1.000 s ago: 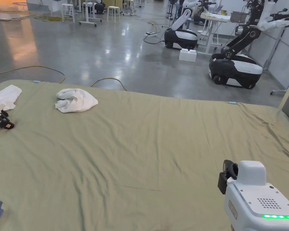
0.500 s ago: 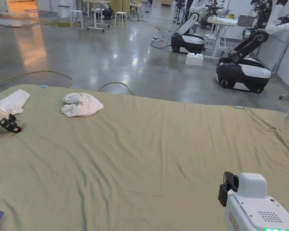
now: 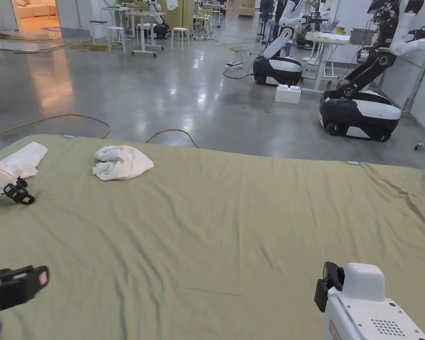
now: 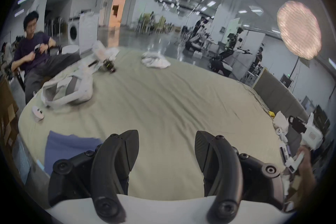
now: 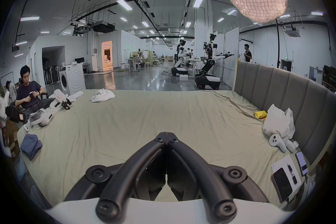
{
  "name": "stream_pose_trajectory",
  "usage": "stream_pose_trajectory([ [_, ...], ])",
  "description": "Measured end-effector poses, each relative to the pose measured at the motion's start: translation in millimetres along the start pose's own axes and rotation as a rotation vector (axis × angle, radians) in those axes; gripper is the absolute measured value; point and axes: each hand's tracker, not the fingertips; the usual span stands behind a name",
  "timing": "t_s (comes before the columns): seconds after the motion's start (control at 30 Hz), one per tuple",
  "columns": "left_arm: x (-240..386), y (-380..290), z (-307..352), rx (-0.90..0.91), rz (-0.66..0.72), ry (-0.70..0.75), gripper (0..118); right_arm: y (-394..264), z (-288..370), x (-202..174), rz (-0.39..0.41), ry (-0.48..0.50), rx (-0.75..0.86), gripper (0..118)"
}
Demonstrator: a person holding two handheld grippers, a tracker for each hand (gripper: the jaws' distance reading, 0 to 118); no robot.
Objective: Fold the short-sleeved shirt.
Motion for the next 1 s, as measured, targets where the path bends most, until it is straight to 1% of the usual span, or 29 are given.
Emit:
stream_pose_trajectory([
  [0.03, 22, -7, -4, 0.038, -0.030, 0.022, 71, 0, -1, -1, -0.004, -0.004, 0.001, 0],
  [0.07, 42, -13, -8, 0.059, -0.015, 0.019, 70, 1, -1, -2, -0.006, -0.007, 0.004, 0],
  [0.17, 92, -20, -12, 0.167, -0.046, 0.035, 69, 6, -2, -5, -0.010, -0.013, 0.011, 0],
  [0.23, 120, -21, -16, 0.216, -0.119, 0.031, 69, 8, -2, -8, -0.010, -0.014, 0.021, 0],
  [0.3, 135, -23, -28, 0.247, -0.170, 0.061, 63, 11, -2, -11, -0.004, -0.021, 0.028, 0],
  [0.33, 143, -23, -29, 0.256, -0.192, 0.067, 59, 12, -2, -11, -0.004, -0.019, 0.033, 0],
  [0.4, 159, -22, -30, 0.284, -0.207, 0.057, 32, 12, -4, -13, -0.003, -0.022, 0.044, 0],
  [0.43, 166, -22, -31, 0.299, -0.212, 0.074, 24, 12, -4, -14, -0.002, -0.023, 0.047, 0],
  [0.47, 170, -23, -30, 0.315, -0.226, 0.087, 21, 12, -3, -15, -0.003, -0.023, 0.050, 0],
  [0.57, 181, -22, -28, 0.351, -0.225, 0.085, 8, 12, -2, -18, -0.022, -0.022, 0.061, 0],
  [0.6, 184, -22, -27, 0.370, -0.235, 0.104, 7, 11, -2, -19, -0.020, -0.024, 0.063, 0],
  [0.67, 187, -20, -22, 0.388, -0.222, 0.089, 4, 9, 0, -22, -0.004, -0.028, 0.067, 0],
  [0.87, 189, -19, -15, 0.410, -0.234, 0.083, 3, 8, 7, -25, 0.011, -0.029, 0.084, 0],
  [1.0, 184, -17, -13, 0.399, -0.193, 0.075, 3, 10, 9, -25, 0.030, -0.022, 0.089, 0],
])
